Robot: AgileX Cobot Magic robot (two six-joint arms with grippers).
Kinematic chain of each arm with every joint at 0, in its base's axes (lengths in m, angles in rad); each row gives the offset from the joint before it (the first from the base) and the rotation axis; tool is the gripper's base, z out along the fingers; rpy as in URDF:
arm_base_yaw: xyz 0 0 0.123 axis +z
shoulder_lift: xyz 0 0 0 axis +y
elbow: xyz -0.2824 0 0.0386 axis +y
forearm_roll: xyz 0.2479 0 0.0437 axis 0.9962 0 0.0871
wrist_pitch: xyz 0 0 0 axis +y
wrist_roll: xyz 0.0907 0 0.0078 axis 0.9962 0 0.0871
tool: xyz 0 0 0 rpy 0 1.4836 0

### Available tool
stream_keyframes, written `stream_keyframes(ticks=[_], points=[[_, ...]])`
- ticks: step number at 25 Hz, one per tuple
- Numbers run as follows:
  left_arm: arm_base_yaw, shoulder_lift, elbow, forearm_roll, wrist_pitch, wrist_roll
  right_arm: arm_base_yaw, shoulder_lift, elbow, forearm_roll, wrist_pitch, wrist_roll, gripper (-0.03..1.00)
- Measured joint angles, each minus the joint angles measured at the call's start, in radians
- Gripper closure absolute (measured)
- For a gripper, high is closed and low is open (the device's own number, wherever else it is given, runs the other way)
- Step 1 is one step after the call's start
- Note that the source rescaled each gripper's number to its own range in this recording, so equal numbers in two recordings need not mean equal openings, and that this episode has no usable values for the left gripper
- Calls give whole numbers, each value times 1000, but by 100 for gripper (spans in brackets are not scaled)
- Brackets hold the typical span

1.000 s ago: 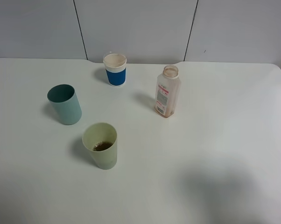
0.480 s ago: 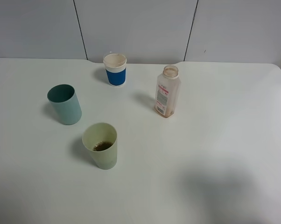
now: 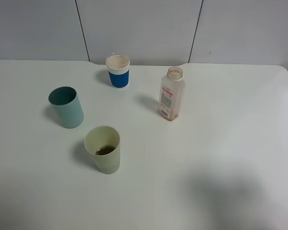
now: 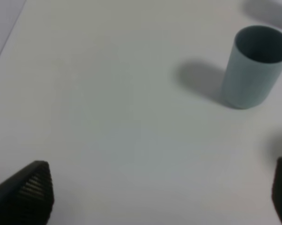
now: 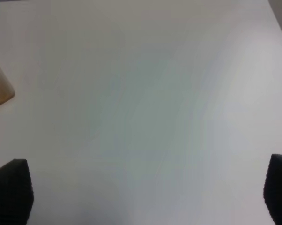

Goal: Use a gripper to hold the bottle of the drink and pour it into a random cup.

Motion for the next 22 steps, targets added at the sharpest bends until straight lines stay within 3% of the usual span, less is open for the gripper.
stream_keyframes(ticks=[8, 22], points=[[0, 0, 0, 0, 0, 0, -127, 0, 0, 0, 0, 0, -3], [0, 0, 0, 0, 0, 0, -134, 0, 0, 0, 0, 0, -3]])
